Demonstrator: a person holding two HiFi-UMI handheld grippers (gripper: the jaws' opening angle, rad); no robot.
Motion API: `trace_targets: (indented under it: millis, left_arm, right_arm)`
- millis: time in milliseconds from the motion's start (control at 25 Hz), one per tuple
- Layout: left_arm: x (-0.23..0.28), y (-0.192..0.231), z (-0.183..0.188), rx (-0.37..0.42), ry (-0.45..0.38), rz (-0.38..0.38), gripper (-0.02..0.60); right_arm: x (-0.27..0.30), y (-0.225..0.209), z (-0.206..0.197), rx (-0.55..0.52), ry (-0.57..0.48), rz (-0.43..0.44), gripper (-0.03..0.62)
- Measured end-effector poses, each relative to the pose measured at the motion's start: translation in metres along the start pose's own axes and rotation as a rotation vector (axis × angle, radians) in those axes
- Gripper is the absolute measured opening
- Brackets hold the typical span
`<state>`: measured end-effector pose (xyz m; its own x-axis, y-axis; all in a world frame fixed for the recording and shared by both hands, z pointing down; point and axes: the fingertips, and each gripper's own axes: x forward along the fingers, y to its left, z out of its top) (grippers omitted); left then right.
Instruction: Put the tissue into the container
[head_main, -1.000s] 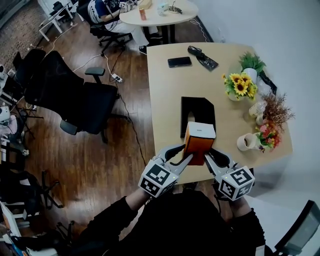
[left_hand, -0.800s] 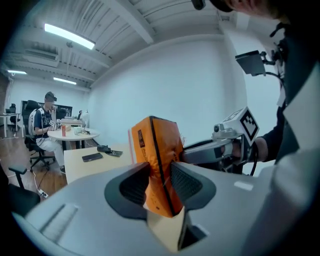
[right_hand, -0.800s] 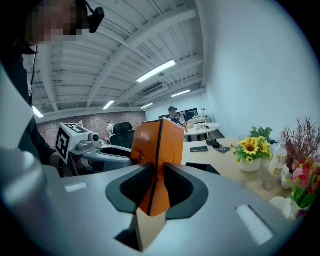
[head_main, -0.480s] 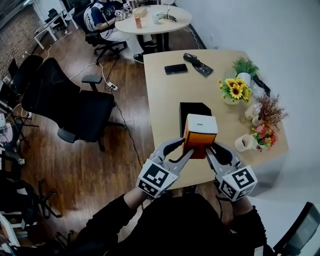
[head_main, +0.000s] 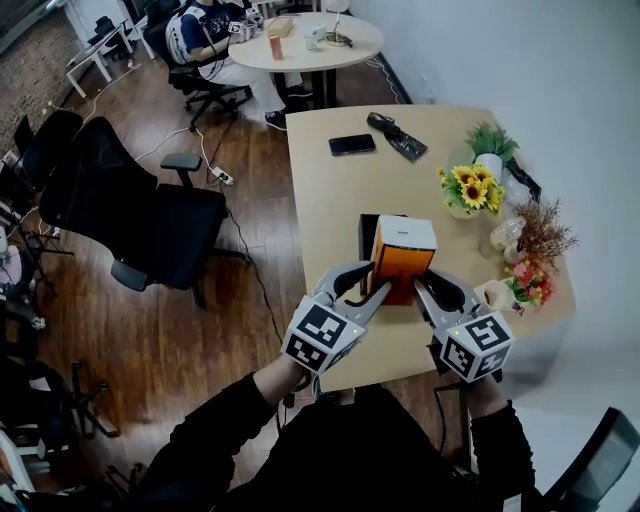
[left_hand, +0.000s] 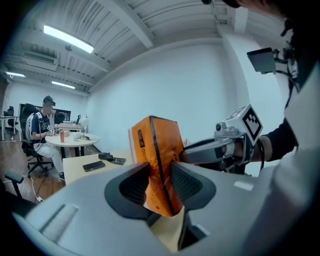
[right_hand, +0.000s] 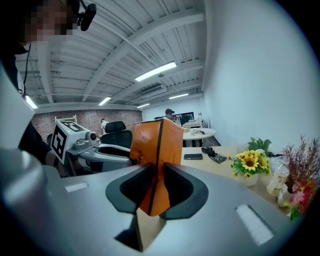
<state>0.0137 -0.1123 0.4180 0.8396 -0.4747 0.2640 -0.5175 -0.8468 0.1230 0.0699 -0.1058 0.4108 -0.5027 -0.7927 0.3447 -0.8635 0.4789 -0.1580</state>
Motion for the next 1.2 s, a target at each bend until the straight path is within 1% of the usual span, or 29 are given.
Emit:
trace_targets:
  millis: [160, 320, 560, 760, 920, 1040, 1200]
  left_arm:
    - [0.023, 0.023, -0.016, -0.068, 0.061, 0.024, 0.117]
    - [0.047, 0.040, -0.033, -0.114, 0.127, 0.047, 0.117]
    - [0.074, 0.061, -0.053, -0.259, 0.196, 0.045, 0.117]
    - [0.092, 0.073, -0.080, -0.391, 0.294, 0.039, 0.117]
    - [0.099, 0.079, -0.096, -0.436, 0.351, 0.053, 0.117]
    - [0.100, 0.081, -0.106, -0.472, 0.382, 0.045, 0.117]
    - [0.103, 0.082, -0.118, -0.502, 0.413, 0.033, 0.115]
  right_arm:
    - [0.029, -0.022, -0.014, 0.045, 0.078, 0.039, 0.077]
    - [0.052, -0.045, -0.029, 0.083, 0.154, 0.081, 0.077]
    - [0.079, -0.071, -0.045, 0.114, 0.242, 0.131, 0.077]
    - [0.099, -0.086, -0.070, 0.209, 0.345, 0.157, 0.075]
    - [0.111, -0.093, -0.087, 0.277, 0.394, 0.166, 0.075]
    - [0.115, -0.093, -0.097, 0.297, 0.424, 0.177, 0.075]
    - [0.119, -0.094, -0.108, 0.311, 0.455, 0.180, 0.075]
